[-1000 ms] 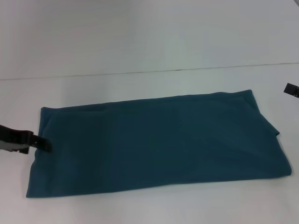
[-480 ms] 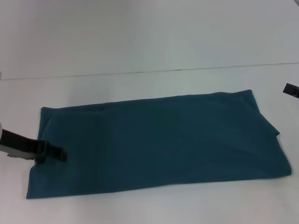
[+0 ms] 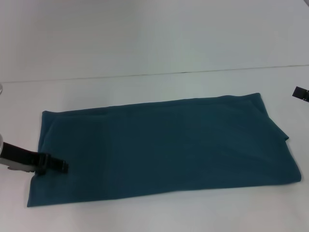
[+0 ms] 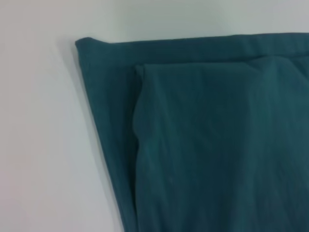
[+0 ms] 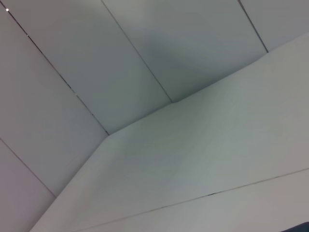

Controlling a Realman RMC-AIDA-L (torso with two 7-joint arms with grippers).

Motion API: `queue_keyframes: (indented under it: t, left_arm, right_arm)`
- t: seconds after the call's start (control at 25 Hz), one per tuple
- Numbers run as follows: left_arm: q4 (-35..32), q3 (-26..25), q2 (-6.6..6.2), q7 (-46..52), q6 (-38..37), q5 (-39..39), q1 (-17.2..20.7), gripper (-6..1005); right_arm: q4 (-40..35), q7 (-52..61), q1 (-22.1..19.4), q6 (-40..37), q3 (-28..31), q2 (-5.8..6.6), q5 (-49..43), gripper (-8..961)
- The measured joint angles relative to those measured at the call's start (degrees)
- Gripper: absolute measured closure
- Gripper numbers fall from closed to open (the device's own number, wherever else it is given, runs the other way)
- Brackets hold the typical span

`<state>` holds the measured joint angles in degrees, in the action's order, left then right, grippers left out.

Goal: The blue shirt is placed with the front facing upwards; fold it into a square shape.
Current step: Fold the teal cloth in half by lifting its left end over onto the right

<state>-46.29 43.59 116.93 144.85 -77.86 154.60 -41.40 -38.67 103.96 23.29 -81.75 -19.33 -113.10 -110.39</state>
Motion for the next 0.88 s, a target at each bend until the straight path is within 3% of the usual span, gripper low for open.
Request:
queue_keyframes:
  t: [0.56,0.88]
  left_arm:
    - [0.11,0.01,0.06,-0.18,-0.08,-0.19,0.10,292]
    - [-5.65,-0.60,-0.25,0.31,-3.31,-0.52,-0.07,291]
  right_arm:
    - [0.00,-0.30,-0.01,-0.08,0.00,-0.09,0.00,36]
    - [0.00,-0.34,0.00,-0.08,0.00,-0.16,0.00,36]
